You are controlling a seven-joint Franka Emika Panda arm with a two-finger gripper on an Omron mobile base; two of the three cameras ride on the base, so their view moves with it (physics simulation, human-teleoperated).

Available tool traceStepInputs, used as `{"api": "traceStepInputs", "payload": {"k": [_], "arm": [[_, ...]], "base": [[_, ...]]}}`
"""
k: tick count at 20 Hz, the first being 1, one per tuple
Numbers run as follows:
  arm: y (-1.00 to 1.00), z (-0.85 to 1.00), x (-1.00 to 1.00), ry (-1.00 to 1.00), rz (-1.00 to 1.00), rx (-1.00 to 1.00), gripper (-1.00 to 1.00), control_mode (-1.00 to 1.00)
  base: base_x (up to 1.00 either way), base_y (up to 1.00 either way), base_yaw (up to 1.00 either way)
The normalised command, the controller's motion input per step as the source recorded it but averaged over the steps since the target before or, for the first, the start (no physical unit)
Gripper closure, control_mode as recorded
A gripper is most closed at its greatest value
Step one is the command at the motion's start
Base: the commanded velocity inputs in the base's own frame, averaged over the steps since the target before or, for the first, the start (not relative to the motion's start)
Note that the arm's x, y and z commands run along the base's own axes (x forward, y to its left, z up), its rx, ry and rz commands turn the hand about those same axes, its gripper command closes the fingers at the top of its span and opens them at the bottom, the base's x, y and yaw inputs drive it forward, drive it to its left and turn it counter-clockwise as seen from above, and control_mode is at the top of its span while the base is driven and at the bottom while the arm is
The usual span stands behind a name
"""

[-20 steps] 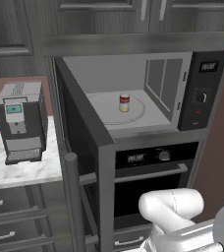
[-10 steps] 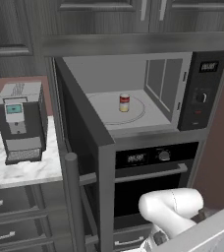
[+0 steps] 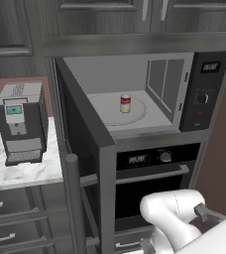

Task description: Close the microwave door.

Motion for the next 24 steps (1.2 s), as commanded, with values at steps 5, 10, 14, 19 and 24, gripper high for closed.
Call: {"api": "traceStepInputs", "payload": {"k": [5, 10, 14, 19, 24], "arm": [[0.37, -0.18, 0.22, -0.19, -0.01, -0.06, -1.0, -1.0], [0.31, -0.05, 0.36, -0.19, -0.15, -0.03, -1.0, -1.0], [0.2, -0.09, 0.3, -0.17, -0.23, -0.01, -1.0, -1.0], [0.2, -0.27, 0.19, -0.17, -0.32, -0.01, -1.0, -1.0], [0.24, -0.2, 0.28, -0.15, -0.35, -0.02, -1.0, -1.0]], "base": [[0.0, 0.0, 0.0], [0.0, 0.0, 0.0], [0.0, 0.0, 0.0], [0.0, 0.0, 0.0], [0.0, 0.0, 0.0]]}}
